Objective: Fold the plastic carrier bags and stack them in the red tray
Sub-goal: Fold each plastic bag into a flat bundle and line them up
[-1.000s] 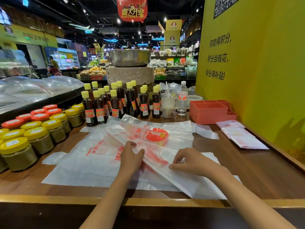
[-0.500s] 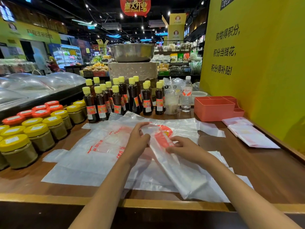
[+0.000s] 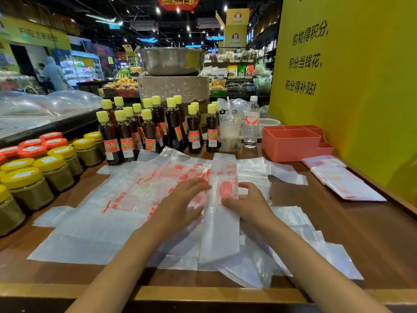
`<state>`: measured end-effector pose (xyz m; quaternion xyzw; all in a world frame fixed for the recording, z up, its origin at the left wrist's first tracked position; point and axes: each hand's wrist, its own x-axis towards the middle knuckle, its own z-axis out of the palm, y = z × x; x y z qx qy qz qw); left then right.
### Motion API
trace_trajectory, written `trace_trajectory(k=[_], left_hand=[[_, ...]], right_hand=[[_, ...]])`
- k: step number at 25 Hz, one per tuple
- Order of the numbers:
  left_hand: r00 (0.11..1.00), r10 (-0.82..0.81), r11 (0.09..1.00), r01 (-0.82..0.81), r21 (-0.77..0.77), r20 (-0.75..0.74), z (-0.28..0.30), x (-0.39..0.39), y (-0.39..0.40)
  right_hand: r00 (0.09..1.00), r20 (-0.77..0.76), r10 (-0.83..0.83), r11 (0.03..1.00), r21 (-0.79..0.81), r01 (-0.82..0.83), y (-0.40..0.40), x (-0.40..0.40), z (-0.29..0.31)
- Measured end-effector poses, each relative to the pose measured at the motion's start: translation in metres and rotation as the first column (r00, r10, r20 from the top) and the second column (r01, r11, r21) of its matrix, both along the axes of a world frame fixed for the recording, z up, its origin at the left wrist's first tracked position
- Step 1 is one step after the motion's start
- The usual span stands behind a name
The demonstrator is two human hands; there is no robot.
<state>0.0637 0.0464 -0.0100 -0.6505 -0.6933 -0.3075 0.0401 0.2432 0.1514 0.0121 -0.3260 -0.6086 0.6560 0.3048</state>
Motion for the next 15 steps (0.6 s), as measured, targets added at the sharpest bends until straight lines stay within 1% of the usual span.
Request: trace_trajectory(k=[1, 2, 3, 4, 5, 6, 7, 9, 11, 13, 15], left_hand=[[0.997, -0.048, 0.998, 0.045, -0.046, -0.056, -0.001, 0.003, -0.007], [0.993, -0.077, 0.995, 0.070, -0.076, -0.089, -0.001, 0.008, -0.011], [0.990, -0.091, 0.992, 0.081, -0.096, -0.112, -0.001, 0.012, -0.012], [0.986, -0.093, 0.991, 0.079, -0.108, -0.138, -0.001, 0.015, -0.011], [0.980, -0.089, 0.991, 0.069, -0.114, -0.177, -0.001, 0.016, -0.010], [0.972, -0.087, 0.991, 0.062, -0.119, -0.217, -0.002, 0.016, -0.008], [0.965, -0.093, 0.989, 0.061, -0.135, -0.244, -0.004, 0.016, -0.007], [0.962, -0.105, 0.982, 0.060, -0.182, -0.252, -0.008, 0.015, -0.005], [0.972, -0.096, 0.980, 0.054, -0.192, -0.213, -0.009, 0.012, -0.005], [0.985, -0.068, 0.984, 0.040, -0.173, -0.160, -0.009, 0.007, -0.005], [0.987, -0.084, 0.980, 0.056, -0.190, -0.140, -0.009, 0.003, -0.005]], right_hand=[[1.000, 0.006, -0.016, 1.000, 0.008, 0.016, 0.002, -0.004, -0.002], [0.998, 0.056, -0.039, 0.996, 0.078, 0.035, 0.004, -0.005, 0.000], [0.988, 0.130, -0.083, 0.976, 0.211, 0.054, 0.009, -0.004, 0.000], [0.971, 0.199, -0.131, 0.926, 0.373, 0.048, 0.015, 0.000, -0.002], [0.953, 0.258, -0.158, 0.850, 0.526, -0.001, 0.022, 0.006, -0.005], [0.935, 0.312, -0.168, 0.764, 0.641, -0.077, 0.029, 0.013, -0.010], [0.917, 0.364, -0.162, 0.687, 0.709, -0.160, 0.034, 0.020, -0.014], [0.888, 0.447, -0.109, 0.597, 0.744, -0.301, 0.039, 0.030, -0.018], [0.878, 0.477, -0.034, 0.540, 0.748, -0.386, 0.038, 0.032, -0.018], [0.869, 0.494, 0.016, 0.500, 0.749, -0.435, 0.034, 0.030, -0.018], [0.869, 0.495, 0.000, 0.472, 0.766, -0.437, 0.034, 0.027, -0.023]])
